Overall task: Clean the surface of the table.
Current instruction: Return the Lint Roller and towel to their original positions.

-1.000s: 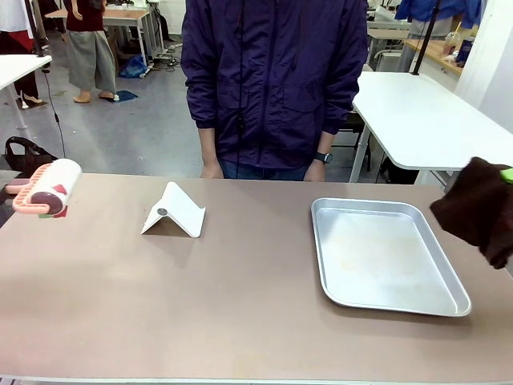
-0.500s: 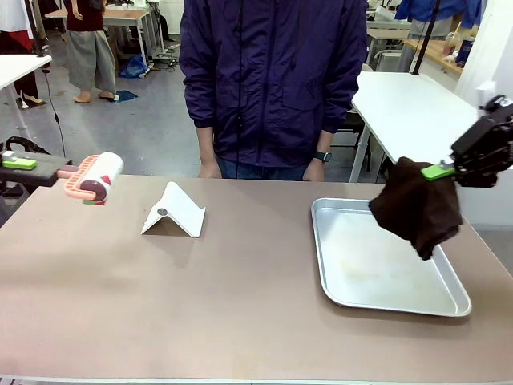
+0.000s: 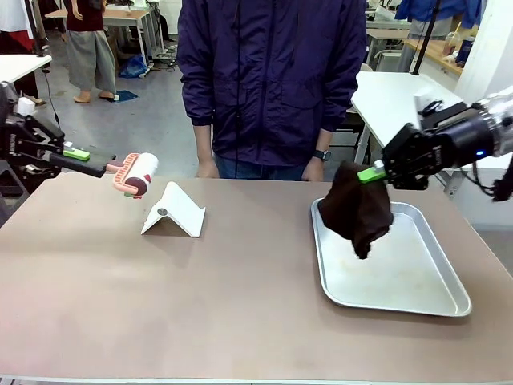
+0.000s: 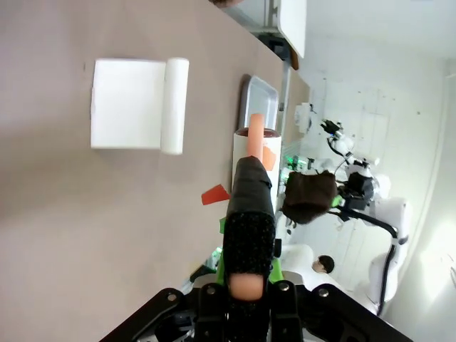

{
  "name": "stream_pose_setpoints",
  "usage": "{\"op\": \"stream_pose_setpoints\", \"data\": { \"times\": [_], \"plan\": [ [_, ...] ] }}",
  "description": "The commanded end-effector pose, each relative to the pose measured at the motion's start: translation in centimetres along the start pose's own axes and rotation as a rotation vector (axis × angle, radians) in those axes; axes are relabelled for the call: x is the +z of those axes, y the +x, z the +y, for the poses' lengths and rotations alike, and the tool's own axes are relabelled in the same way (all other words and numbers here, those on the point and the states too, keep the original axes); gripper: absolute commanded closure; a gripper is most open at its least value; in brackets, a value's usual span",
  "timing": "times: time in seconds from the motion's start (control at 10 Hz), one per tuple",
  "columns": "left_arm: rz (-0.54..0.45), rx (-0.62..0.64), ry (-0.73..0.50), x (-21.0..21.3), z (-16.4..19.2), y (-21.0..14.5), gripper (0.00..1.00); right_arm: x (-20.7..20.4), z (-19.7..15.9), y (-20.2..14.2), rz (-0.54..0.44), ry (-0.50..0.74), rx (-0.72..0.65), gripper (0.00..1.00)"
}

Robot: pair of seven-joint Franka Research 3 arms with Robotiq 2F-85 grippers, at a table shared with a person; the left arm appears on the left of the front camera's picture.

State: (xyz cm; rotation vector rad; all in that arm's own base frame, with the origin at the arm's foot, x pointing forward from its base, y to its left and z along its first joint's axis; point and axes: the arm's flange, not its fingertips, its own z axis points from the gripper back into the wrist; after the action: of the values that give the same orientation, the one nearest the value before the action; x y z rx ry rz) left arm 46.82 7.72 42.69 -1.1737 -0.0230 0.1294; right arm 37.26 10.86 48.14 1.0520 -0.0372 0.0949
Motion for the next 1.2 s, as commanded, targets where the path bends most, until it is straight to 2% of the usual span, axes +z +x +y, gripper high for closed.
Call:
{"op": "stream_pose_setpoints", "data": {
  "times": [0.0,0.3,0.4,0.6,0.7,0.8,1.1],
  "plan": [
    [-0.016,0.017,0.023,-1.0,-1.4,2.3,0.79,-2.6,1.0,1.9,-0.068,0.050,-0.022,0.91],
    [-0.014,0.015,0.066,-2.9,-2.2,5.3,0.79,-7.0,0.8,5.1,-0.200,0.049,-0.023,0.91],
    [-0.001,0.016,0.082,-3.7,-2.4,6.0,0.79,-8.5,0.2,5.8,-0.198,0.065,-0.055,0.91],
    [0.008,0.004,0.099,-4.9,-3.1,7.1,0.79,-9.1,-1.3,6.3,-0.117,0.150,-0.122,0.91],
    [0.024,0.010,0.062,-5.3,-3.6,7.3,0.79,-8.0,-0.2,5.1,-0.159,0.051,-0.093,0.91],
    [0.007,-0.009,0.087,-4.7,-2.2,6.5,0.79,-8.0,-0.2,5.1,-0.159,0.051,-0.093,0.91],
    [0.007,-0.009,0.087,-4.7,-2.2,6.5,0.79,-8.0,-0.2,5.1,-0.159,0.051,-0.093,0.91]
  ]
}}
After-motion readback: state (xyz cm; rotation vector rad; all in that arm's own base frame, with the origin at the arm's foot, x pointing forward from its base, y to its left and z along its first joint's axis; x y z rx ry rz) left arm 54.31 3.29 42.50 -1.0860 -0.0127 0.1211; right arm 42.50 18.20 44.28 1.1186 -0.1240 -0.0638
